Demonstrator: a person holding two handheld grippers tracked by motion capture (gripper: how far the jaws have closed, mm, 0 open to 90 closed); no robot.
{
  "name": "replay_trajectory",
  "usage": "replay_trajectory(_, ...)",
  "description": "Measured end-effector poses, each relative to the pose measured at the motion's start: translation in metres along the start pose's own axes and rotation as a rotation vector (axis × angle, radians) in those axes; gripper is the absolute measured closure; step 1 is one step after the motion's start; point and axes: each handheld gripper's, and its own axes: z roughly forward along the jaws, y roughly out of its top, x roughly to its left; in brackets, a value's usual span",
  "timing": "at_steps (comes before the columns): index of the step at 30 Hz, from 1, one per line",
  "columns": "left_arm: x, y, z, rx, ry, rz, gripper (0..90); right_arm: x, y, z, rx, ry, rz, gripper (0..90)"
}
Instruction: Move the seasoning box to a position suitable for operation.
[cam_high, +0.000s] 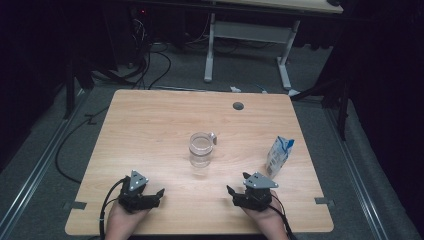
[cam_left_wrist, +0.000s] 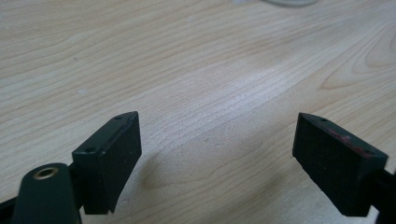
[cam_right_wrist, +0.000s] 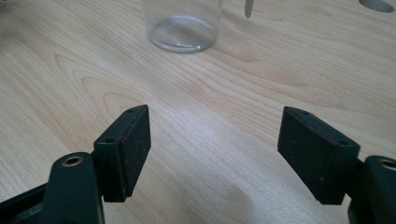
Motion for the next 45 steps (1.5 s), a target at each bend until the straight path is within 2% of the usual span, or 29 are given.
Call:
replay_trajectory(3,0.001,0.000,-0.004,-0.015,-0.004,-0.001,17.6,-0.003,0.000,-0.001,0.007,-0.017,0.007,26.7)
replay_trajectory(5,0.002,0.000,-0.006,-0.036,-0.020,-0.008,18.9,-0.009,-0.001,-0.003,0.000,-0.012,0.037,27.8)
replay_trajectory(9,0.003,0.000,-0.007,-0.060,-0.013,-0.002,19.0,-0.014,-0.001,-0.004,-0.010,-0.009,0.053,30.4)
replay_trajectory(11,0.003,-0.001,-0.008,-0.071,-0.022,-0.019,19.4,-0.016,-0.002,-0.005,-0.015,0.008,0.067,31.9)
replay_trajectory(14,0.002,-0.001,-0.009,-0.075,-0.028,-0.021,20.4,-0.017,-0.002,-0.004,-0.023,0.019,0.080,33.9)
replay_trajectory(19,0.000,0.003,-0.010,-0.090,-0.018,-0.041,22.4,-0.017,-0.002,-0.002,-0.014,0.020,0.075,34.0)
replay_trajectory(22,-0.003,0.006,-0.011,-0.117,-0.025,-0.051,26.1,-0.019,0.002,0.001,-0.005,0.052,0.066,36.1)
replay_trajectory(23,-0.004,0.008,-0.011,-0.118,-0.025,-0.051,26.1,-0.019,0.002,0.001,-0.005,0.052,0.066,36.1)
replay_trajectory(24,-0.004,0.011,-0.010,-0.117,-0.025,-0.051,27.2,-0.020,0.004,0.003,-0.006,0.061,0.059,40.7)
replay_trajectory(26,-0.004,0.015,-0.008,-0.112,-0.025,-0.060,27.3,-0.021,0.006,0.005,-0.006,0.063,0.061,41.7)
replay_trajectory(28,-0.003,0.019,-0.007,-0.108,-0.032,-0.078,28.7,-0.022,0.009,0.009,-0.005,0.071,0.078,43.7)
replay_trajectory(29,-0.003,0.022,-0.007,-0.111,-0.036,-0.088,29.2,-0.023,0.010,0.011,-0.007,0.073,0.069,45.1)
replay_trajectory(30,-0.003,0.023,-0.007,-0.112,-0.036,-0.093,29.7,-0.023,0.011,0.015,-0.004,0.064,0.051,45.1)
replay_trajectory(32,-0.003,0.029,-0.007,-0.113,-0.043,-0.099,29.8,-0.024,0.012,0.016,-0.002,0.066,0.047,45.1)
replay_trajectory(36,-0.001,0.039,-0.005,-0.127,-0.053,-0.115,32.0,-0.029,0.009,0.019,0.011,0.065,0.082,46.0)
replay_trajectory(38,-0.001,0.044,-0.003,-0.141,-0.057,-0.123,33.8,-0.030,0.009,0.015,0.002,0.038,0.079,46.7)
replay_trajectory(40,-0.002,0.049,-0.001,-0.137,-0.045,-0.120,34.7,-0.032,0.008,0.012,-0.006,0.043,0.096,47.0)
replay_trajectory(41,-0.004,0.053,0.000,-0.141,-0.036,-0.106,35.4,-0.032,0.008,0.010,0.003,0.040,0.088,46.9)
replay_trajectory(45,-0.008,0.060,0.003,-0.152,-0.042,-0.098,35.8,-0.033,0.006,0.006,0.002,0.038,0.080,47.5)
